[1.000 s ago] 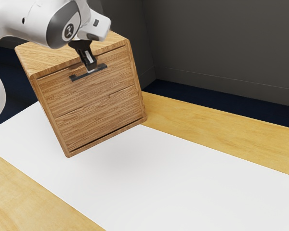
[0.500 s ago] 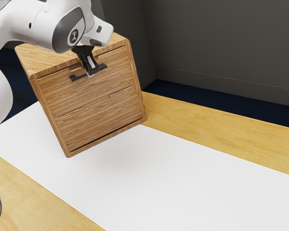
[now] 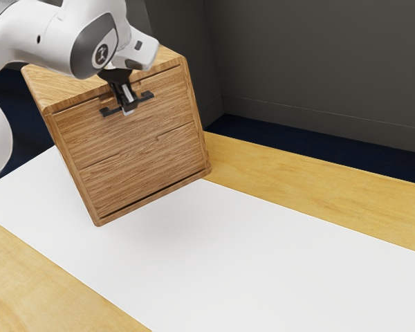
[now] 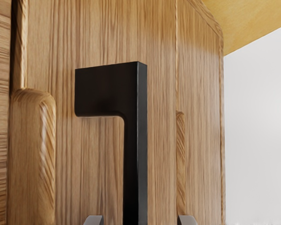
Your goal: Pull the drawer handle with one arm to open the drawer
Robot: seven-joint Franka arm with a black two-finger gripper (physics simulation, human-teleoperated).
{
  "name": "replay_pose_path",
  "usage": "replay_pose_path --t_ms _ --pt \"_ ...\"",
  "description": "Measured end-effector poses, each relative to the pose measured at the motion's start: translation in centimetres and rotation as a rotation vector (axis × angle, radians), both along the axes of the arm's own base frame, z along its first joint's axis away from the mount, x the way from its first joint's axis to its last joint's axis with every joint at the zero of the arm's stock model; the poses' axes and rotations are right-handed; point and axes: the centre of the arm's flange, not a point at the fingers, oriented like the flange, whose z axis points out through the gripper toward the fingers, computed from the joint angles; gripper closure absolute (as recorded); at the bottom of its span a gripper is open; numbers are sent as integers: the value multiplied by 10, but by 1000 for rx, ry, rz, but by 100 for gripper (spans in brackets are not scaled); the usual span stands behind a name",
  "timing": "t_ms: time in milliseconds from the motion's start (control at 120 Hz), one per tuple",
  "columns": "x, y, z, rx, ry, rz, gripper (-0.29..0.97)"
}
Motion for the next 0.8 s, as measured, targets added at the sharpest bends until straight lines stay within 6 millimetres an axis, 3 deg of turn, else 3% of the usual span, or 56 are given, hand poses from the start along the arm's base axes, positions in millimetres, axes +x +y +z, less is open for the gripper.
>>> replay_pose_path --t_ms 283,467,800 --pt "-1 2 -6 -13 7 2 57" --pt "-12 10 -8 -38 -1 4 60" --pt "-14 -1 -3 -61 -23 -20 62"
